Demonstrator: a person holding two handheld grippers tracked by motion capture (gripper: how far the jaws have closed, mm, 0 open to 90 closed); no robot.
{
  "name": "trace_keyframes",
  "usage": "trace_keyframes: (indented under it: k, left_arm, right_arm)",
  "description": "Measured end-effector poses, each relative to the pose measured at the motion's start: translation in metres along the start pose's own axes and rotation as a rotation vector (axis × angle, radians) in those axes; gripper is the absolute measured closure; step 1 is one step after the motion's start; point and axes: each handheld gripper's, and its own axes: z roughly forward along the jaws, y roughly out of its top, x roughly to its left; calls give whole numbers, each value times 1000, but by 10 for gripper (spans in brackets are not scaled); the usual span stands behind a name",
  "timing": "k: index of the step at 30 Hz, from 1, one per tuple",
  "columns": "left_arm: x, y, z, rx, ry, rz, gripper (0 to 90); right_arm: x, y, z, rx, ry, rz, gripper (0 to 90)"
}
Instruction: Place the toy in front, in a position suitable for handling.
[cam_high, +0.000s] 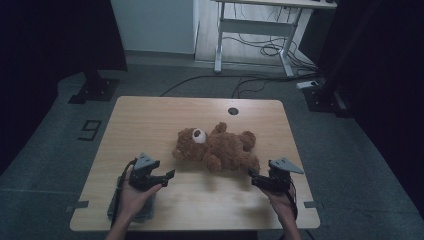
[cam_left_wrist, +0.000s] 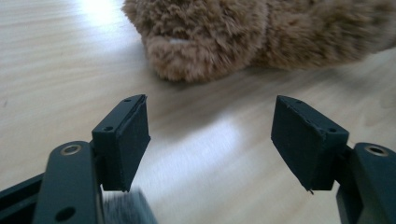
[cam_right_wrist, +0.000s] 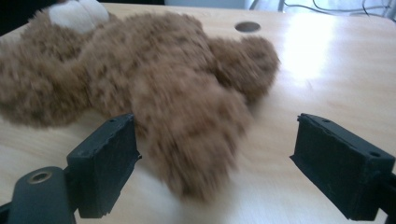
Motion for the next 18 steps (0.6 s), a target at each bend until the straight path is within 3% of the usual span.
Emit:
trace_keyframes:
  k: [1,2,4,5,7,10,12,13,14,15,16,18]
  left_arm:
    - [3,8,10,7,10,8,268]
    - [6,13,18,16,13,9,265]
    - [12,21,32,38,18,20,264]
    - [15,25,41,52,27,26,260]
    - [20,29,57,84,44,40,260]
    - [24,32,75,101,-9,36,251]
    - [23,33,79,94,-27,49,306]
    - [22,33,80,87,-41,49,378]
    - [21,34,80,84,-43,53,472]
    - [19,34,80,84,-43,58,509]
    - [17,35,79,84,-36,64,592]
    - [16,37,77,70,-36,64,619]
  right_arm:
    - [1,3,4,1,3,-5,132]
    - [4,10,19,9,15,-9,134]
    - [4,11,23,9,15,-5,137]
    - [5,12,38,20,7,-2,142]
    - [6,12,44,28,7,-13,143]
    - [8,12,55,58,28,-32,165]
    - [8,10,59,85,51,-38,181]
    - [8,9,62,106,62,-43,200]
    - [7,7,64,127,76,-49,251]
    - [6,4,67,148,95,-52,295]
    - [4,1,71,160,120,-63,459]
    - [3,0,72,156,137,-66,497]
